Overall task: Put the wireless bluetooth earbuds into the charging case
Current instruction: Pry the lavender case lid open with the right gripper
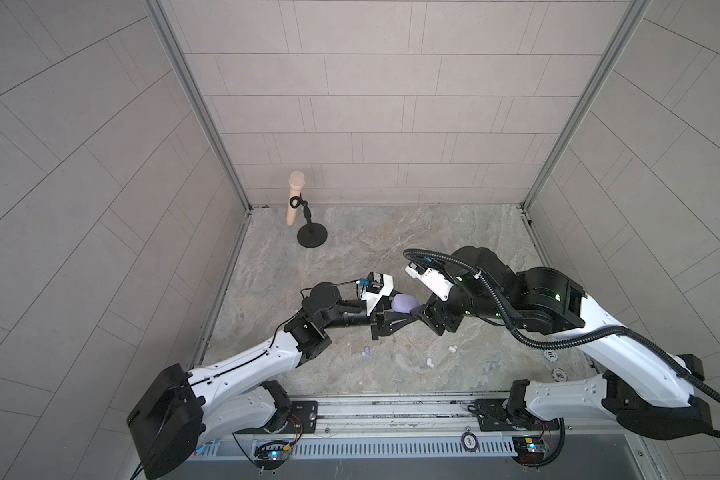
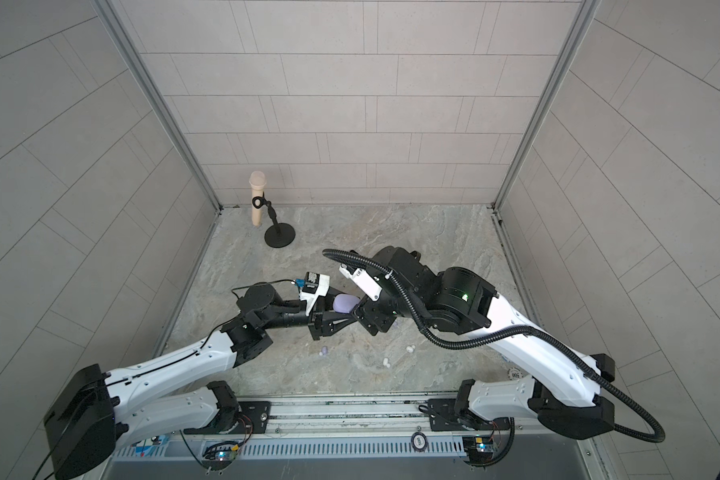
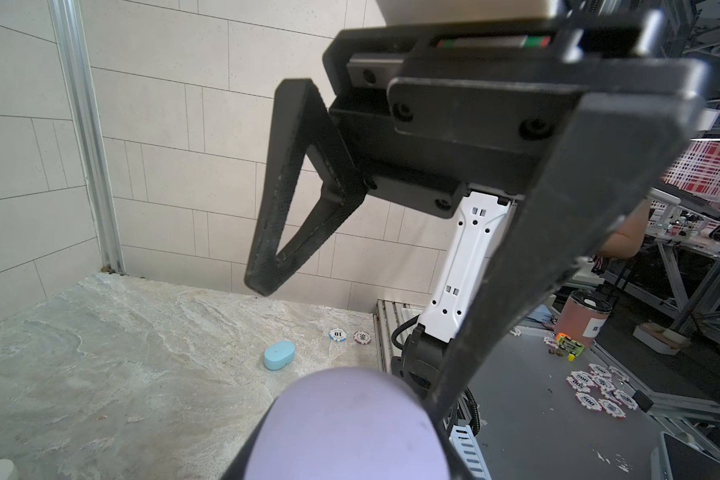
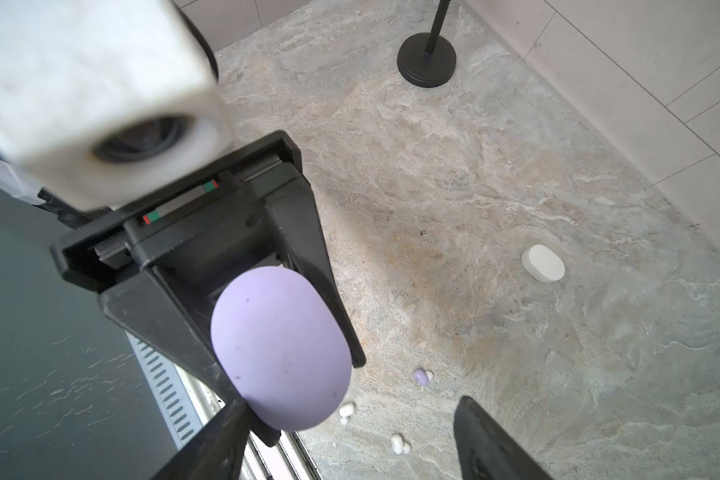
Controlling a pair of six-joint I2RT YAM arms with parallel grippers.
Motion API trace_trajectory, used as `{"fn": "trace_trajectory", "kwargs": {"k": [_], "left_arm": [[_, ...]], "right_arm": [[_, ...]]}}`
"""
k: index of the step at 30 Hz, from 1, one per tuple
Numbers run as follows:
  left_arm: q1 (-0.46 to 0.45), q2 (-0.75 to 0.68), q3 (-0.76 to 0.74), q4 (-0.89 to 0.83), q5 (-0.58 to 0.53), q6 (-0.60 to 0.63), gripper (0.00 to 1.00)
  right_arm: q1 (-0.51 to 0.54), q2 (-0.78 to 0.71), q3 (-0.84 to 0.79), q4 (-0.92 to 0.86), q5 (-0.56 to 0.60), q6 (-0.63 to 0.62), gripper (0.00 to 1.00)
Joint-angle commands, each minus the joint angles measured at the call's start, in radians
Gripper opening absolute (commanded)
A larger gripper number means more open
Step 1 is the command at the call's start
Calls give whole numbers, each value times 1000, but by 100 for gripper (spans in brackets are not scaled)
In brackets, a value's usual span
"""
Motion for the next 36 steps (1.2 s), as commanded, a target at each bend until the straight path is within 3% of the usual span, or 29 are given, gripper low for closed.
{"fn": "trace_trajectory", "kwargs": {"k": [1, 13, 17, 21, 30, 36], "left_arm": [[-21, -20, 21, 29, 46, 13, 7], [-27, -30, 15, 21, 35, 9, 6], [-28, -34, 15, 11, 28, 10, 6], [-26, -38, 23, -17, 28, 23, 5], [-27, -35, 41, -40, 32, 33, 5], [-28, -41, 41, -46, 39, 34, 5]], "right_arm": [[-7, 15, 43, -21, 105, 4, 79], [-15, 9, 86, -28, 134, 44, 80], [-14, -32, 50, 33, -39, 0, 84], [6, -51, 7, 25, -117, -37, 85], [41, -38, -45, 35, -30, -38, 85], [38, -22, -36, 26, 91, -25, 85]]}}
